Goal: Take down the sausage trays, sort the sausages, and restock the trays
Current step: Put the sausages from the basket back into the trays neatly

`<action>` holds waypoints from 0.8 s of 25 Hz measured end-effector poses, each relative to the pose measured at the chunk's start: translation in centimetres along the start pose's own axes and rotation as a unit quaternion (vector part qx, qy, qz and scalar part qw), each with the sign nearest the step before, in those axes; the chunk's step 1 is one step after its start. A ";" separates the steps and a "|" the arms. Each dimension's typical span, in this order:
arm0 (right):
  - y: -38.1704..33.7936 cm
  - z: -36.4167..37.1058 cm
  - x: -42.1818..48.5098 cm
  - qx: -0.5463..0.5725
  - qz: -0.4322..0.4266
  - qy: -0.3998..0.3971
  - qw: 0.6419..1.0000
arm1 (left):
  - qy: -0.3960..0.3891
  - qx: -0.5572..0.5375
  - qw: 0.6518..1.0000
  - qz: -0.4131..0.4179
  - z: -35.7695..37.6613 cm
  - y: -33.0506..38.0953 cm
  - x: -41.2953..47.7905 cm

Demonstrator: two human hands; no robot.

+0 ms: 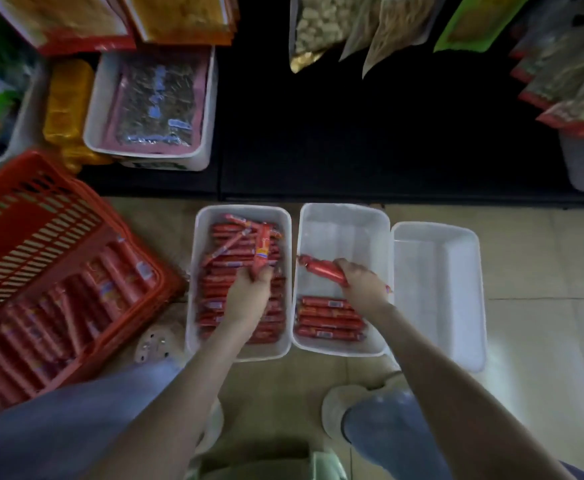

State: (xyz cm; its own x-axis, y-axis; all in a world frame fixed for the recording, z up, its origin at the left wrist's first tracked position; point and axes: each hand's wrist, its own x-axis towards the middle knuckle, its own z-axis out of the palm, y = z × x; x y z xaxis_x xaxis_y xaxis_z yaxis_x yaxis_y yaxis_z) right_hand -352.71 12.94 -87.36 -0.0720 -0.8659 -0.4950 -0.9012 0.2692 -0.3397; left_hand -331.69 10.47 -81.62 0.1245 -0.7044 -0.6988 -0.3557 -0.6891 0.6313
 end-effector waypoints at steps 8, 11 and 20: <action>3.3 6.6 4.5 -0.092 0.008 -0.070 0.993 | -0.018 0.170 0.975 0.141 2.0 -2.4 5.7; 3.8 7.2 4.2 -0.123 0.010 -0.041 0.991 | -0.016 0.209 0.960 0.185 3.5 -1.6 6.3; 3.4 8.6 3.3 -0.201 -0.017 -0.006 0.979 | 0.064 0.307 0.896 0.315 5.9 -2.0 7.4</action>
State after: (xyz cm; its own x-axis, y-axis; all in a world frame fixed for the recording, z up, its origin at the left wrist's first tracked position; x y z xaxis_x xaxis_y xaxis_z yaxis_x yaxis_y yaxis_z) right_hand -352.31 14.67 -97.02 -0.0355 -0.8658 -0.4991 -0.9986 0.0501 -0.0159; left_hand -335.50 7.61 -90.01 -0.1883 -0.9617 -0.1994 -0.8306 0.0476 0.5549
